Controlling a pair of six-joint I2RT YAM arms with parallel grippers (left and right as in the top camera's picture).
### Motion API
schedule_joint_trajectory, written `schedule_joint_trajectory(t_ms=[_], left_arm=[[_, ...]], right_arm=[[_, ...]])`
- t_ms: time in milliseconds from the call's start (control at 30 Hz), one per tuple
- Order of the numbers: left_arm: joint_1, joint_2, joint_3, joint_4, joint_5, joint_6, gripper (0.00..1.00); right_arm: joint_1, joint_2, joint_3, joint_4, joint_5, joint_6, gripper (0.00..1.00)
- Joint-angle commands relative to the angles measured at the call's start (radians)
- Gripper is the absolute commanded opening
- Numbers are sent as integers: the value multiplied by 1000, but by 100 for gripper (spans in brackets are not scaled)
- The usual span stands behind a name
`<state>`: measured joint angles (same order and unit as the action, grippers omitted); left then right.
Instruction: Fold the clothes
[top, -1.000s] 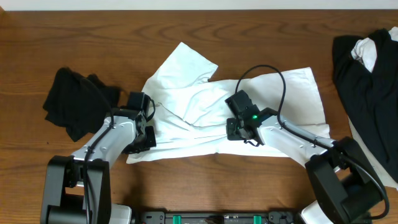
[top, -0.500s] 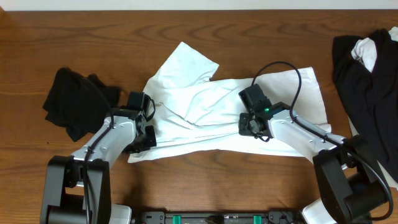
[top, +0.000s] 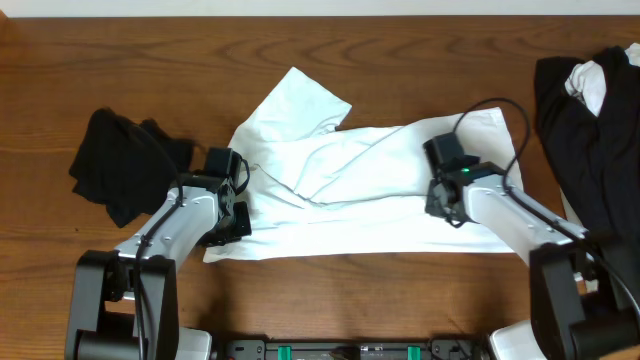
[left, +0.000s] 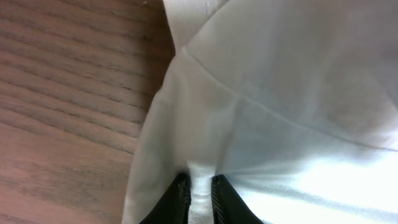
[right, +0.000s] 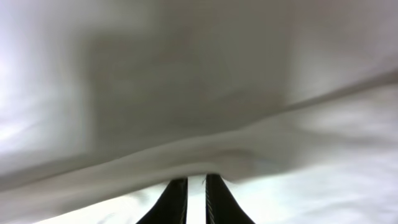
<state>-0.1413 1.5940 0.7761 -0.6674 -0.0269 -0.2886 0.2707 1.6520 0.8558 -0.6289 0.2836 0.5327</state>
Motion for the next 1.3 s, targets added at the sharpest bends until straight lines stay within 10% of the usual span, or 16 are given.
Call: schedule_joint_trajectory(t_ms=[0, 1267], left_arm=[[5, 20, -21, 7, -45, -4, 15], [5, 18, -19, 11, -44, -3, 15]], right_arm=[[-44, -44, -5, 2, 54, -37, 12], [-343, -151, 6, -209, -16, -152, 21]])
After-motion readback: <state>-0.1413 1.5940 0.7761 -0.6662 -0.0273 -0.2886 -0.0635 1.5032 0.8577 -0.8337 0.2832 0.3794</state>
